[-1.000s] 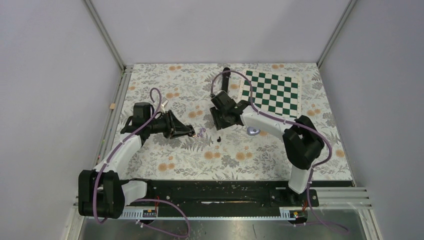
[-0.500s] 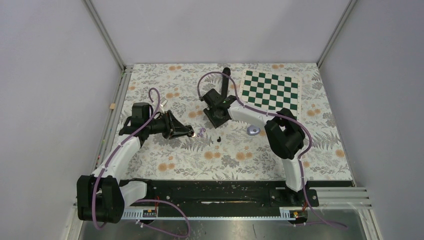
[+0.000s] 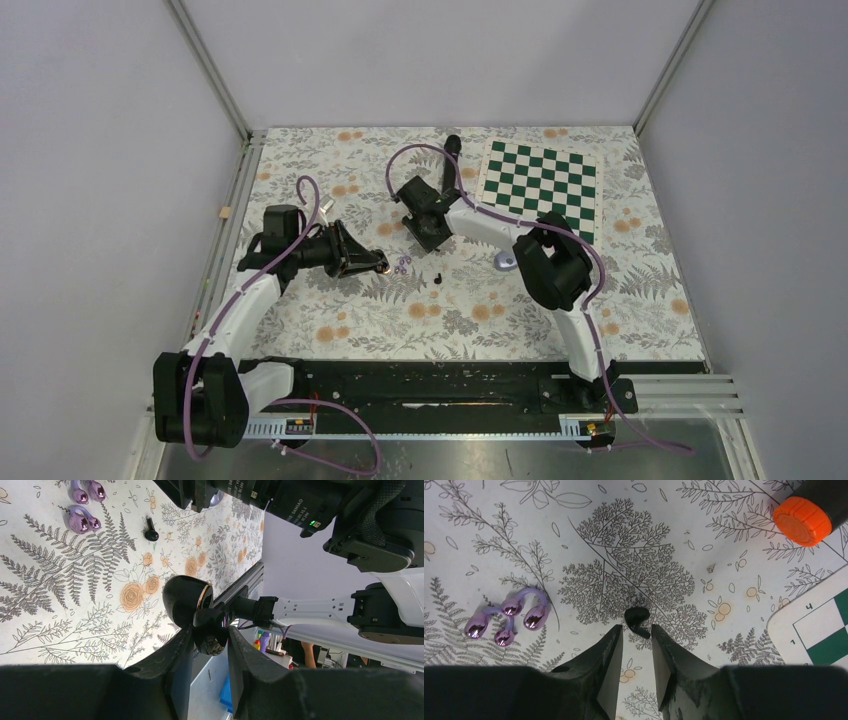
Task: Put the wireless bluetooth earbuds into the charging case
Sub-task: Pick up the right earbud from the center of the board.
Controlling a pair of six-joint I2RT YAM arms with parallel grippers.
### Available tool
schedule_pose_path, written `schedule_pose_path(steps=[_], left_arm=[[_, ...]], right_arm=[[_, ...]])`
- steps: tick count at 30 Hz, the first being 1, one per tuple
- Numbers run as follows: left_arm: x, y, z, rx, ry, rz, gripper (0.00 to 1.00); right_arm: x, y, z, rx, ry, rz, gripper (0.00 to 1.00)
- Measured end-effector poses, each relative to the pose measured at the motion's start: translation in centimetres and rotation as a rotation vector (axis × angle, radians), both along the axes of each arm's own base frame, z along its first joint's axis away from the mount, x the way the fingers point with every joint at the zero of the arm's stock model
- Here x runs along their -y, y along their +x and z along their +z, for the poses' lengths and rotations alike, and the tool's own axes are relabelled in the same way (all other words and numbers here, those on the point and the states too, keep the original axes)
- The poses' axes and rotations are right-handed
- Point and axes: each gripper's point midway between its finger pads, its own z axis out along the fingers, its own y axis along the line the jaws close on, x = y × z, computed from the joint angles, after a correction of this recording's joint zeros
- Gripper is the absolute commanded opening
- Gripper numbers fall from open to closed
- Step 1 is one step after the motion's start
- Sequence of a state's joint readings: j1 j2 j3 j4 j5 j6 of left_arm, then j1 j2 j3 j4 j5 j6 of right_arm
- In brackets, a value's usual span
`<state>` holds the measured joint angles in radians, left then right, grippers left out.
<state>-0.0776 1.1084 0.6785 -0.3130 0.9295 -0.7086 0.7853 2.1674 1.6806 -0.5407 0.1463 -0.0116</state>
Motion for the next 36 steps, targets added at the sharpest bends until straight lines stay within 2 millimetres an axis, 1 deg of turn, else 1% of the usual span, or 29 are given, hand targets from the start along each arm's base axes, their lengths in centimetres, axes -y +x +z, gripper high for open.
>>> schedule_pose_path(steps=[6,10,14,18,21,25,27,29,31,34,36], left_arm=[[0.0,0.1,0.2,0.007,-0.005,0.003,0.0],[0.1,0.2,0.3,0.01,-0.008,0.005,0.0],[0.1,0.3,0.4,0.01,-0.009,0.007,0.0],[0.1,0.3,0.4,0.008,-0.011,0.008,0.0],[0.1,0.2,0.5,0.012,-0.013,0.007,0.0],[0.2,0.2,0.9,0.029,-0.028,-0.006,0.0],[0.4,0.2,1.3,0.038,-0.042,-0.017,0.0],[0.5,0.1,1.6,0.051,-0.054,-0.028,0.0],[0.6,0.1,1.9,0.061,-0.066,-0.04,0.0],[0.9,-0.2,2.3,0.065,-0.093,-0.066,0.0],[1.2,-0.3,2.6,0.062,-0.111,-0.085,0.0]], right_arm=[[0.1,0.5,-0.7,0.008,-0.026,0.003,0.31],[0.1,0.5,-1.0,0.002,-0.034,0.005,0.28],[0.0,0.6,-1.0,0.003,-0.035,0.007,0.22],[0.0,0.7,-0.9,0.005,-0.031,0.007,0.11],[-0.1,0.7,-0.9,0.006,-0.03,0.005,0.06],[0.0,0.6,-0.7,0.008,-0.021,-0.001,0.02],[0.4,0.1,-0.4,0.004,-0.015,-0.01,0.0],[1.0,-0.7,0.6,0.0,0.012,-0.025,0.0],[1.7,-1.4,2.4,0.007,0.062,-0.045,0.0],[2.7,-2.4,6.4,0.039,0.199,-0.072,0.0],[3.3,-3.0,9.6,0.078,0.323,-0.082,0.0]])
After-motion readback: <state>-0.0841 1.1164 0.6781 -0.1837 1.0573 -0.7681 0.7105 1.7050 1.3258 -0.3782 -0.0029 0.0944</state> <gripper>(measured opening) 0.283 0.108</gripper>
